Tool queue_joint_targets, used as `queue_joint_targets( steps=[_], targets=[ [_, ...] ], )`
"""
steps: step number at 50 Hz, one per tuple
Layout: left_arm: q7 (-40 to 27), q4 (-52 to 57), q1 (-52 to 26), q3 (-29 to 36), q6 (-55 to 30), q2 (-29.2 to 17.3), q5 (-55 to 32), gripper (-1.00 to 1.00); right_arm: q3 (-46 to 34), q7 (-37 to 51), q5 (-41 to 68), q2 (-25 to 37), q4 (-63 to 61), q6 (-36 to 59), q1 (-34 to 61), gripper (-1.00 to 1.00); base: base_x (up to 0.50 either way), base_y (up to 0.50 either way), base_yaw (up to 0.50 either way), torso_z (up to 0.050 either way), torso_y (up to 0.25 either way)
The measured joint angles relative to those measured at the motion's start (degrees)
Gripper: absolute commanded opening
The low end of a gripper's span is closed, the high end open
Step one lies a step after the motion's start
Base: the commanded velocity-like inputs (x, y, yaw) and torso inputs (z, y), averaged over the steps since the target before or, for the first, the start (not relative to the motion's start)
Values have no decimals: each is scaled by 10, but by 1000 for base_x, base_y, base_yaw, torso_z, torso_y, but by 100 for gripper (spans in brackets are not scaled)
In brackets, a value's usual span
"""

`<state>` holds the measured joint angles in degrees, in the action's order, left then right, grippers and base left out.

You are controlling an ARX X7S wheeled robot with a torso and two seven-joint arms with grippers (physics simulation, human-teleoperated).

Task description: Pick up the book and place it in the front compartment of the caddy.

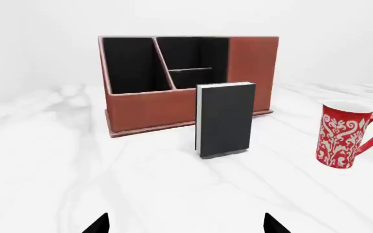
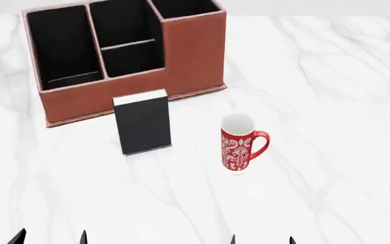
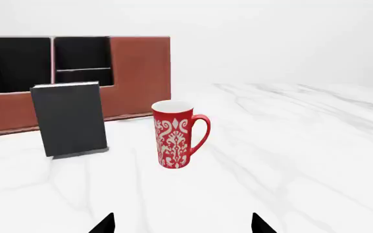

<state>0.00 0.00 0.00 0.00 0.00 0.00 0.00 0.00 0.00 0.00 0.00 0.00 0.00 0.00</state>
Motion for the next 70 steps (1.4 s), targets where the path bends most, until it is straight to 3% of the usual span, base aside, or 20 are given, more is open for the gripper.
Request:
queue_joint_targets(
  steps=[30,47,59,70],
  targets=[
    [-28,29,1,22,-49,-33,-6,100,-35,42,28,28,-63,41,-14,100,0,0,0,0,0],
    [-37,191,-20,4,-183,-54,-76,100,60,116,76,43,-253,10,-122,100,28,0,0,0,0],
    [-59,204,-50,-5,-222,-66,-91,100,89,158,84,47,-314,-26,-168,100,497,0,0,0,0],
    [-74,224,-63,-10,-272,-79,-107,100,94,180,87,56,-335,-46,-190,100,118,0,0,0,0]
  ],
)
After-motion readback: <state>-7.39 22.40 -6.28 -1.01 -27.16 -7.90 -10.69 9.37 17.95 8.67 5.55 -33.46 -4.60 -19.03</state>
